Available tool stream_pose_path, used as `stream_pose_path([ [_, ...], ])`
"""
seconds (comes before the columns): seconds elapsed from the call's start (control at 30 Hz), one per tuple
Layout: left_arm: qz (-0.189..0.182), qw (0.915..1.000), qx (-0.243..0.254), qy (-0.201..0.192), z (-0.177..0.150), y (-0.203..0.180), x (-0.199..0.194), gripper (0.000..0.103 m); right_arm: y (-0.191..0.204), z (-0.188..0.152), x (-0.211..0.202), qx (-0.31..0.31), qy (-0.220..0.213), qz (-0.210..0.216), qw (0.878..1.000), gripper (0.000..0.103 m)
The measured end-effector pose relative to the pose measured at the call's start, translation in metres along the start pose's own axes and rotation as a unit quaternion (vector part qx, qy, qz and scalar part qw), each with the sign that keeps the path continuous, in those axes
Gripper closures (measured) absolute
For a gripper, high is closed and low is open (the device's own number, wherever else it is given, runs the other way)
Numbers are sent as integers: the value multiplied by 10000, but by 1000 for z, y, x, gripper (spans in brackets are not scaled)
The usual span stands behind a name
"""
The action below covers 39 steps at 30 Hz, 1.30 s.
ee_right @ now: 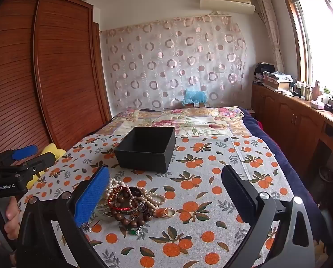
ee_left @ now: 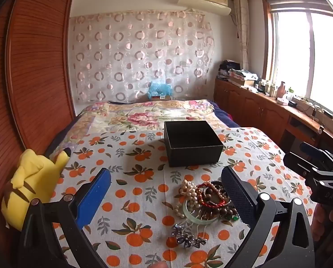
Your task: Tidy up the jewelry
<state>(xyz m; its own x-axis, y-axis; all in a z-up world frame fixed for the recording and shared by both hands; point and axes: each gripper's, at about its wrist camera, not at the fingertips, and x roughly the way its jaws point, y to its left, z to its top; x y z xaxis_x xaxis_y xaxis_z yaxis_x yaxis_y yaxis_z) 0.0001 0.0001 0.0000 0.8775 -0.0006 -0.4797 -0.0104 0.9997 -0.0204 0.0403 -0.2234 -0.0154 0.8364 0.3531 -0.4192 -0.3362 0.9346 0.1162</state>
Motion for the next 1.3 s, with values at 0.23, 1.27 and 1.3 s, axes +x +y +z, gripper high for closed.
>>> stream_pose_path([
  [0.23,1,10000,-1,3,0,-2,1,7,-1,-1,1,34,21,6,10000,2],
  [1.27,-34,10000,-43,-39,0,0,0,7,-1,0,1,41,38,16,10000,2],
  [1.3,-37,10000,-41,-38,0,0,0,7,-1,0,1,44,42,18,10000,2],
])
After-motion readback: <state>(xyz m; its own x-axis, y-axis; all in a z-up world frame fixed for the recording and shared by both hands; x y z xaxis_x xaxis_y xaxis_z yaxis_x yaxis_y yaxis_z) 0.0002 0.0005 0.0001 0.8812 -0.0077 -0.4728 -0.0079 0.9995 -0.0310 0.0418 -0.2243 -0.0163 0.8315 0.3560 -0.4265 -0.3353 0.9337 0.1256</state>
